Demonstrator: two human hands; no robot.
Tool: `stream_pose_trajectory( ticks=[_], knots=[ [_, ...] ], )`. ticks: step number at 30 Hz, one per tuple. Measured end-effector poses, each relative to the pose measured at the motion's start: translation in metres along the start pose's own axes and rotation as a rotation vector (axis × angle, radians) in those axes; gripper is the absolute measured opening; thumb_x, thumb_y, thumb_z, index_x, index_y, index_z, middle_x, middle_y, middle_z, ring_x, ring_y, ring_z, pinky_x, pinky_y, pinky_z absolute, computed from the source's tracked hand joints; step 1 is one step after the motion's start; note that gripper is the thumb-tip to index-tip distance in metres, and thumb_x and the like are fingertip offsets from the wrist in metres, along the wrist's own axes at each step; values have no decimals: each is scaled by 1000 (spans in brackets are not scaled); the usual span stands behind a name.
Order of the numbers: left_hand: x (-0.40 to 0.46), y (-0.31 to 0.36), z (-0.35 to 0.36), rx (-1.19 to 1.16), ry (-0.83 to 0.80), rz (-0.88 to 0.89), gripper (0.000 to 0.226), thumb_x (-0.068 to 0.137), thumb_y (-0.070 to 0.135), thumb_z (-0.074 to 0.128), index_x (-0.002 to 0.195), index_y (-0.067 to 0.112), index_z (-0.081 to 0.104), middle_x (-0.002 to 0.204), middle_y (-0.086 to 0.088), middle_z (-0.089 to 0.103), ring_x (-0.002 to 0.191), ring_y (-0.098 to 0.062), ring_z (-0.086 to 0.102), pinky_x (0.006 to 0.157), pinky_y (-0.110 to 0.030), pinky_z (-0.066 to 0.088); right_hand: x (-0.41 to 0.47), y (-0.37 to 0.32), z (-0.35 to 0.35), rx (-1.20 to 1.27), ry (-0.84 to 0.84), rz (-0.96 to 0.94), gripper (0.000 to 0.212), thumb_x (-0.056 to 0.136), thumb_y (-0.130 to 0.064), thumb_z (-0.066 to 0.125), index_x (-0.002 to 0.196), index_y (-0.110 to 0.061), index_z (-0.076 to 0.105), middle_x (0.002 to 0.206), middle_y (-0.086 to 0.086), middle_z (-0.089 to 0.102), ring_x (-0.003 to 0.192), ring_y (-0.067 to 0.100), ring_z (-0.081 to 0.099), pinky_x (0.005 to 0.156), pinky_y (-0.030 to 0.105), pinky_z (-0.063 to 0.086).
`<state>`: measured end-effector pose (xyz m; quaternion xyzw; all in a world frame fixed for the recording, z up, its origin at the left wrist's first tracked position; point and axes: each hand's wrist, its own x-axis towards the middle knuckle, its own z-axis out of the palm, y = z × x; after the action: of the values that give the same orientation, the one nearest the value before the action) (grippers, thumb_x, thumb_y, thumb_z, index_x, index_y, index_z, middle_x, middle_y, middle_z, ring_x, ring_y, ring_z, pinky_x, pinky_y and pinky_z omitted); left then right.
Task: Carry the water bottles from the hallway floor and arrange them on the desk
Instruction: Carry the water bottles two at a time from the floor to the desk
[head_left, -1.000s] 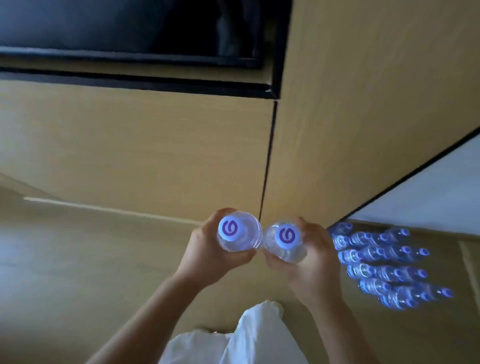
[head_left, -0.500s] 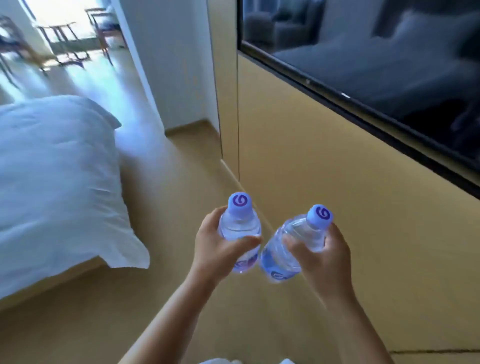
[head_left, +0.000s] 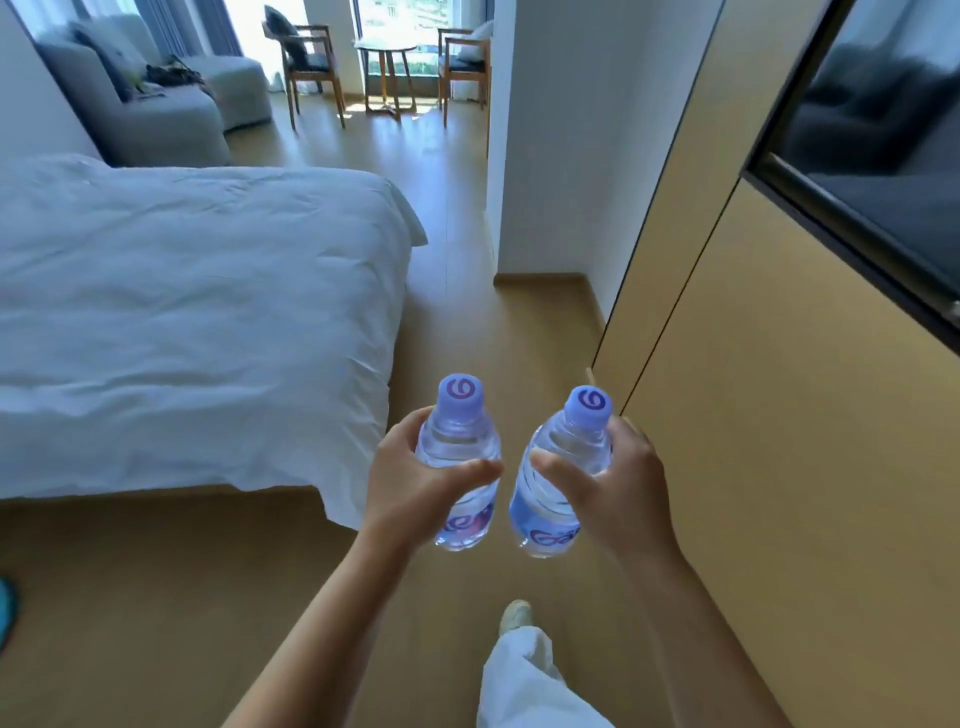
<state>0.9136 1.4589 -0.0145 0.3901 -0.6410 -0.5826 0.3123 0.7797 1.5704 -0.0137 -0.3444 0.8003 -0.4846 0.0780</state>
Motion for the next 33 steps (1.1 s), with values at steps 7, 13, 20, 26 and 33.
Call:
stream_pose_trajectory(
  ticks=[7,13,20,26,33],
  knots=[
    [123,17,27,-42,74,19,49,37,33,80,83,19,68,75,2,73,70,-13,70,66,-26,55,138,7,28,26,-76,-67,54,50,-65,54,80,-20,56,80,-1,57,81,22,58,72,38,50],
    [217,29,44,-78,140,39,34,46,20,78,78,21,67,70,8,71,64,-5,67,59,-15,52,245,8,50,0,-134,-138,39,58,-52,73,74,-27,49,77,-2,52,80,24,55,71,36,47],
    [318,29,52,-76,165,31,36,43,27,81,76,23,68,71,6,72,64,-9,69,56,-15,51,340,18,90,0,-152,-108,39,58,-52,66,77,-19,55,78,1,54,80,25,57,73,43,49],
    [437,24,49,-28,131,3,38,42,33,80,77,25,67,73,8,72,65,-8,68,60,-18,52,441,24,143,-23,-160,-77,48,57,-57,66,81,-17,58,80,0,55,83,24,56,75,44,49],
    [596,40,29,-17,75,-13,45,35,41,76,77,26,69,74,7,72,69,-10,69,68,-27,56,573,12,213,-63,-78,-45,42,64,-44,80,78,-18,50,77,-4,50,80,25,55,69,37,47]
  ],
)
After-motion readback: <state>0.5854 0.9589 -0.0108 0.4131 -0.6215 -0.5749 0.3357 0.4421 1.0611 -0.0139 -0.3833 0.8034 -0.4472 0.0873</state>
